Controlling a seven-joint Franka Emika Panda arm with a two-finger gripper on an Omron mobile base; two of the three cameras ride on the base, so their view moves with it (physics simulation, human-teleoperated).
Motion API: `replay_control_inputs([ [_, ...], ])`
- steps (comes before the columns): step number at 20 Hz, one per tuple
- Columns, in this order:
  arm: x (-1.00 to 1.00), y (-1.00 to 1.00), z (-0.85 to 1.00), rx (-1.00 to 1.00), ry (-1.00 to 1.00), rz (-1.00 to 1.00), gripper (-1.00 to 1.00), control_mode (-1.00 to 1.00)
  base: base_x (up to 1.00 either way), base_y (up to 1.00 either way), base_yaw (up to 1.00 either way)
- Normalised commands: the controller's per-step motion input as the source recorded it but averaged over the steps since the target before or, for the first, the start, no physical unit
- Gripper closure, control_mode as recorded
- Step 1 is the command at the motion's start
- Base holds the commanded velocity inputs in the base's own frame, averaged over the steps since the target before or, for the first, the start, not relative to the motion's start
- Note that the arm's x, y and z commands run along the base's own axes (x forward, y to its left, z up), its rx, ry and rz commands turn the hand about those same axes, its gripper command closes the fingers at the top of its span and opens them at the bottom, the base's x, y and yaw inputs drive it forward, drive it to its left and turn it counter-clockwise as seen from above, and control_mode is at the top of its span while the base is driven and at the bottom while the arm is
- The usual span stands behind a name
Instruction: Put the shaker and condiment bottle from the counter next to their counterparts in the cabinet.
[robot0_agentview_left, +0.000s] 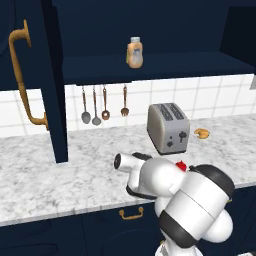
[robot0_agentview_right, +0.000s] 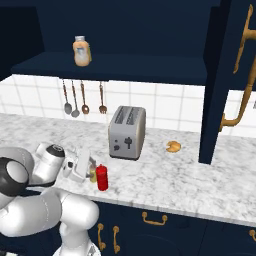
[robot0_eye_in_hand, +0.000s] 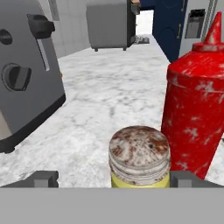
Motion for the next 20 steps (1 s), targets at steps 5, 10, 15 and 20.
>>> replay_control_inputs([
  [5, -0.09, 0.00, -0.18, 0.00, 0.00, 0.00, 1.00, -1.00, 0.00, 0.00, 0.00],
  [10, -0.10, 0.00, 0.00, 0.00, 0.00, 0.00, 1.00, -1.00, 0.00, 0.00, 0.00],
  [15, -0.14, 0.30, 0.20, 0.00, 0.00, 0.01, 1.00, -1.00, 0.00, 0.00, 0.00],
  [20, 0.00, 0.47, 0.50, 0.00, 0.00, 0.09, 1.00, -1.00, 0.00, 0.00, 0.00],
])
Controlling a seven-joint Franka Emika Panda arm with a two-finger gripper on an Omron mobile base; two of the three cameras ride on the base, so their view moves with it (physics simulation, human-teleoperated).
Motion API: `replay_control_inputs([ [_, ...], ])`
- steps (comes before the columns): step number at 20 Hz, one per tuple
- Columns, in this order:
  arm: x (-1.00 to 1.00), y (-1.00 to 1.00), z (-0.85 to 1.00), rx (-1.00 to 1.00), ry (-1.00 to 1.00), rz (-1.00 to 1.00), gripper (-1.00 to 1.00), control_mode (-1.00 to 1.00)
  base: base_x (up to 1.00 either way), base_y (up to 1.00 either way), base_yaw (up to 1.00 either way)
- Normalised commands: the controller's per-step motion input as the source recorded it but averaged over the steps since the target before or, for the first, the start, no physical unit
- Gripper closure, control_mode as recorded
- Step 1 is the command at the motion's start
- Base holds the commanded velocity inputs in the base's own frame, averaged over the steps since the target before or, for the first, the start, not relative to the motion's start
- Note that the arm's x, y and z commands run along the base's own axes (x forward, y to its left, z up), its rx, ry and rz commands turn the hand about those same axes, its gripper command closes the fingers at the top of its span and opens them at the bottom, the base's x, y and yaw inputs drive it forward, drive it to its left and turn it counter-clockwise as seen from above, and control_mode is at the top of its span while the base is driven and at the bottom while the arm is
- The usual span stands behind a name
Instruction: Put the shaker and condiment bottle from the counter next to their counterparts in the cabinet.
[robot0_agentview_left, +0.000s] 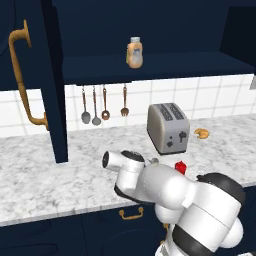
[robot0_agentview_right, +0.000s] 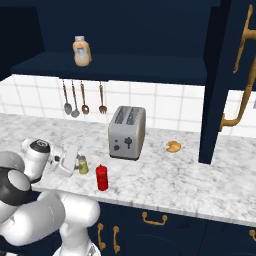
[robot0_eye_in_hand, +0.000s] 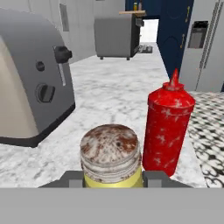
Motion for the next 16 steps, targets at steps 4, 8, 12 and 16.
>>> replay_control_inputs([
  [4, 0.00, 0.29, 0.61, -0.04, 0.00, 0.06, 1.00, -1.00, 0.00, 0.00, 0.00],
  [8, 0.00, 0.28, 0.71, -0.08, 0.00, 0.05, 1.00, -1.00, 0.00, 0.00, 0.00],
  [12, -0.01, 0.39, 0.75, -0.06, 0.00, 0.11, 1.00, -1.00, 0.00, 0.00, 0.00],
  [16, 0.00, 0.30, 0.78, -0.03, 0.00, 0.15, 1.00, -1.00, 0.00, 0.00, 0.00],
])
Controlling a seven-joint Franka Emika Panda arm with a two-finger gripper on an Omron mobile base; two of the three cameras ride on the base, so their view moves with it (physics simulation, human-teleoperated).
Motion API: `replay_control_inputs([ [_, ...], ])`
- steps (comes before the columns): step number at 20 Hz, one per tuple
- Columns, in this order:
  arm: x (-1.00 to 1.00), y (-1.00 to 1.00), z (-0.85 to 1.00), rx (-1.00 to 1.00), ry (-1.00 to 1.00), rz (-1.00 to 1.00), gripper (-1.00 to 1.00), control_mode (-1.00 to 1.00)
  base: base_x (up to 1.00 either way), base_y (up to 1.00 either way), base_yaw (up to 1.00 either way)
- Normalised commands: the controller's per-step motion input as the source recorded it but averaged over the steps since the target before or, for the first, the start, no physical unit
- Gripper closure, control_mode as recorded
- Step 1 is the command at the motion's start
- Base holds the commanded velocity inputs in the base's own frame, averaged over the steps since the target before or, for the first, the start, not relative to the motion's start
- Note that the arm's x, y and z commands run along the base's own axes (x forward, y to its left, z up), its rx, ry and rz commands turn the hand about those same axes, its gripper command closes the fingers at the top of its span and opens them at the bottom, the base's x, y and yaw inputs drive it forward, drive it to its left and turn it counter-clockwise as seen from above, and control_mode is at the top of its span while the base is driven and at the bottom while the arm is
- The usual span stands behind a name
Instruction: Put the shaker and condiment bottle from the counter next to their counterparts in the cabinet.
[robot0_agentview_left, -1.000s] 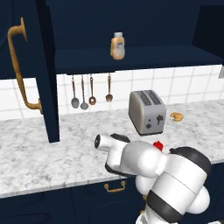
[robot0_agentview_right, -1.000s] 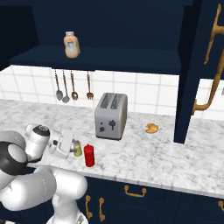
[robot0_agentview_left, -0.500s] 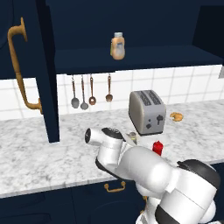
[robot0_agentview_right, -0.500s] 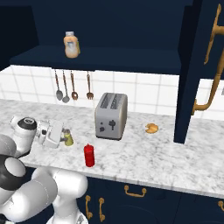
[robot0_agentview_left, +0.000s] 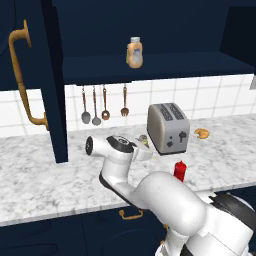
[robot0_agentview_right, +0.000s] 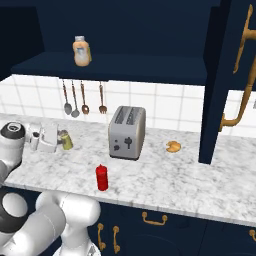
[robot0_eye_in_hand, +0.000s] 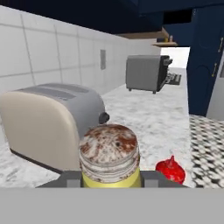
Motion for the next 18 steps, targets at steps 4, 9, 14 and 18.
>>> replay_control_inputs([
  [4, -0.01, 0.08, 0.77, 0.00, -0.02, 0.20, 1.00, -1.00, 0.00, 0.00, 0.00],
  [9, -0.21, 0.05, 0.74, -0.05, -0.10, 0.10, 1.00, -1.00, 0.00, 0.00, 0.00],
  [14, -0.10, 0.07, 0.71, 0.00, -0.05, 0.17, 1.00, -1.00, 0.00, 0.00, 0.00],
  [18, 0.00, 0.04, 0.60, 0.00, -0.01, 0.28, 1.00, -1.00, 0.00, 0.00, 0.00],
])
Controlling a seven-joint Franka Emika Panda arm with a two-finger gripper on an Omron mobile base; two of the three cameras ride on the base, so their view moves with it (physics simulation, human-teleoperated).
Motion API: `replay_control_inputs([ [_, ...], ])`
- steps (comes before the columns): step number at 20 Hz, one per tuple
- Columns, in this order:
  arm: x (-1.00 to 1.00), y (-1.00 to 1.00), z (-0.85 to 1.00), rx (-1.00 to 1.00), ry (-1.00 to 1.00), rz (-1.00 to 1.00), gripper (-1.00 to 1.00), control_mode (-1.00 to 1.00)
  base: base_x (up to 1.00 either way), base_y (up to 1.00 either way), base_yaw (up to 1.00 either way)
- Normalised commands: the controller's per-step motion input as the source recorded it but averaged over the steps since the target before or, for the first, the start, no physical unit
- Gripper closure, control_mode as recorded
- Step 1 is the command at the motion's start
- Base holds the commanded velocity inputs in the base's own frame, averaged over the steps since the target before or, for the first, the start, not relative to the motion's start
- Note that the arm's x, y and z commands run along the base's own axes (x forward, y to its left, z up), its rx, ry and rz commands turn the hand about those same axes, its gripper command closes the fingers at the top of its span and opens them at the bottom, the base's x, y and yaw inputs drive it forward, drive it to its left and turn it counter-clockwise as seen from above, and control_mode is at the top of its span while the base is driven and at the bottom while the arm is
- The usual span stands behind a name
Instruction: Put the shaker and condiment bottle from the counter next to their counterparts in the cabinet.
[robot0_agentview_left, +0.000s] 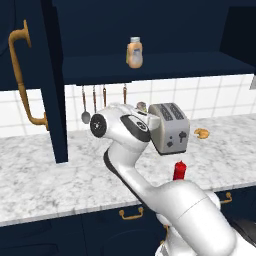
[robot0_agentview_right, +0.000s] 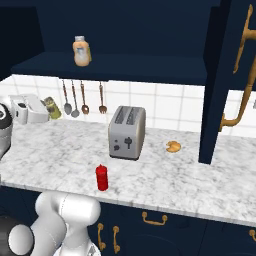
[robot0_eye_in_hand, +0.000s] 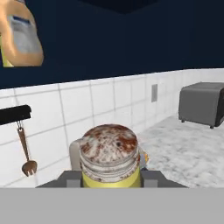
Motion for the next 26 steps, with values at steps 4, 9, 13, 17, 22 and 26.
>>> replay_control_inputs([
  [4, 0.00, 0.13, 0.53, 0.00, 0.00, 0.24, 1.00, -1.00, 0.00, 0.00, 0.00],
  [9, 0.00, 0.20, 0.50, 0.00, 0.00, 0.28, 1.00, -1.00, 0.00, 0.00, 0.00],
  [13, 0.00, 0.24, 0.61, 0.00, 0.00, 0.27, 1.00, -1.00, 0.00, 0.00, 0.00],
  [17, 0.00, 0.27, 0.76, 0.00, 0.00, 0.19, 1.00, -1.00, 0.00, 0.00, 0.00],
  [22, 0.03, 0.21, 0.63, -0.04, 0.01, 0.07, 1.00, -1.00, 0.00, 0.00, 0.00],
  [26, 0.33, 0.19, 0.18, -0.08, 0.09, 0.00, 1.00, -1.00, 0.00, 0.00, 0.00],
])
